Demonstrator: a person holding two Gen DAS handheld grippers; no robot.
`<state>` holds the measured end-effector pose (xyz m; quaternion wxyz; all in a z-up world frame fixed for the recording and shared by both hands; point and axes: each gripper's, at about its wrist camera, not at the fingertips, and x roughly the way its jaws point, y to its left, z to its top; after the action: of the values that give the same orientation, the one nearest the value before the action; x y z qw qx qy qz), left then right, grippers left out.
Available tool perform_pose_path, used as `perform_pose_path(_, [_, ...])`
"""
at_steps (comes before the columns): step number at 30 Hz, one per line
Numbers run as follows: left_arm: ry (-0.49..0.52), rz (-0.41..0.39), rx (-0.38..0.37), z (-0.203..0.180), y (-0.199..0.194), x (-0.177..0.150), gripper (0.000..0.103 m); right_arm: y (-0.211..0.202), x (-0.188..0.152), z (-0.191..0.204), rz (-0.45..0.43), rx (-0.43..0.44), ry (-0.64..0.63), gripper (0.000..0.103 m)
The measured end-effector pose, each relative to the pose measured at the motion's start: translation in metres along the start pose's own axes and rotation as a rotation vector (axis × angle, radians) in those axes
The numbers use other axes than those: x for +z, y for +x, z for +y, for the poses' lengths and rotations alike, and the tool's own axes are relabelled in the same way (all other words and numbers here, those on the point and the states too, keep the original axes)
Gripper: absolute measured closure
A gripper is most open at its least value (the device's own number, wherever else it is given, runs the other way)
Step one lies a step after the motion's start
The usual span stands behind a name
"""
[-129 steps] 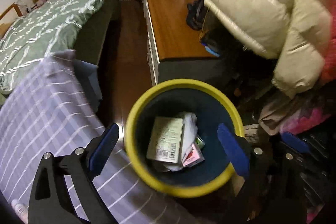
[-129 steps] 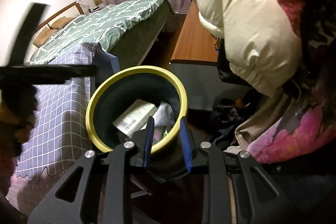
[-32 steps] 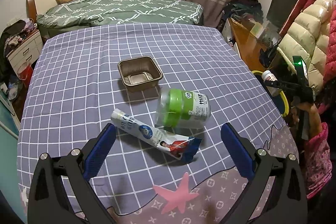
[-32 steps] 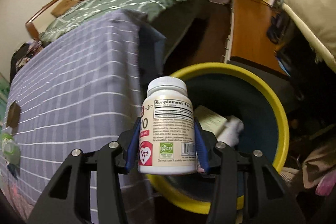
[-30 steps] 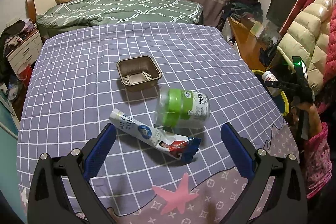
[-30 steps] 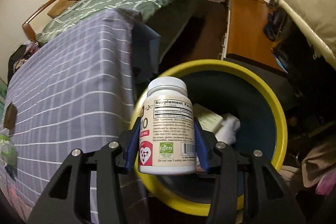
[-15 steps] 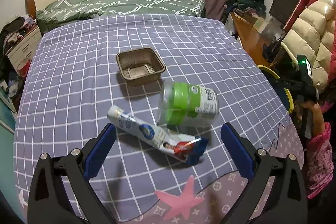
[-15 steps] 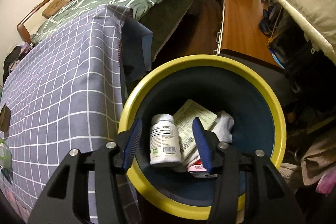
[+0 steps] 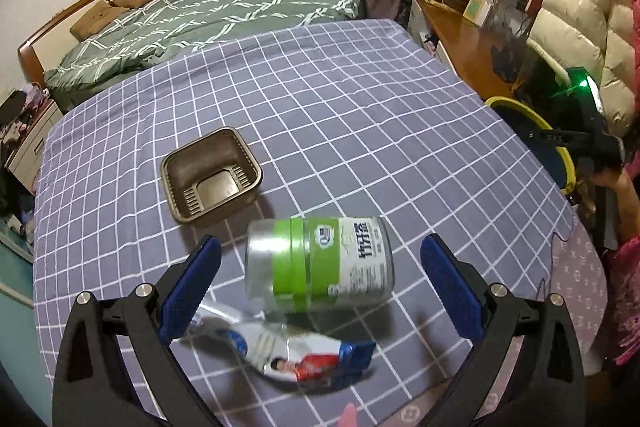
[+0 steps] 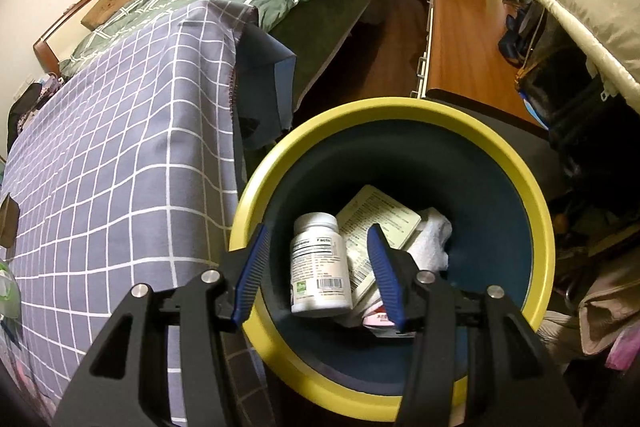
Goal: Collect trash
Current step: 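Carry the supplement bottle with the right tool into the bin and release, then grasp the green-lidded plastic jar with the left tool and drop it in the bin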
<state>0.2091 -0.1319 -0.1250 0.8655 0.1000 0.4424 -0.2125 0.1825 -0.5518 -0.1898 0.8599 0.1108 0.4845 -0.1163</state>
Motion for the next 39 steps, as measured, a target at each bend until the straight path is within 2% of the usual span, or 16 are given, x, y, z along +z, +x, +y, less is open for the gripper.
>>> perform_pose_path(8, [0.009, 0.037, 0.017, 0.001, 0.019, 0.007, 0.005, 0.004, -0.002, -0.006, 0.012, 0.004, 0.007, 0.054])
perform_pose_path(14, [0.025, 0.067, 0.017, 0.000, 0.026, 0.007, 0.025, 0.006, -0.003, -0.008, 0.016, 0.005, 0.008, 0.054])
perform_pose_path(15, [0.028, 0.070, 0.016, 0.000, 0.027, 0.007, 0.030, 0.006, -0.004, -0.008, 0.016, 0.006, 0.009, 0.054])
perform_pose_path(20, [0.055, 0.067, 0.005, -0.006, 0.022, 0.007, 0.031, 0.005, -0.006, -0.011, 0.013, 0.008, 0.014, 0.054])
perform_pose_path(24, [0.094, 0.034, -0.015, -0.021, 0.009, 0.016, 0.031, -0.003, -0.010, -0.018, 0.000, 0.012, 0.031, 0.054])
perform_pose_path(32, [0.228, -0.010, -0.110, -0.088, 0.007, 0.057, 0.031, -0.036, -0.031, -0.041, -0.058, -0.013, 0.065, 0.054])
perform_pose_path(39, [0.339, -0.017, -0.256, -0.174, 0.028, 0.103, 0.031, -0.074, -0.044, -0.060, -0.126, -0.058, 0.055, 0.054])
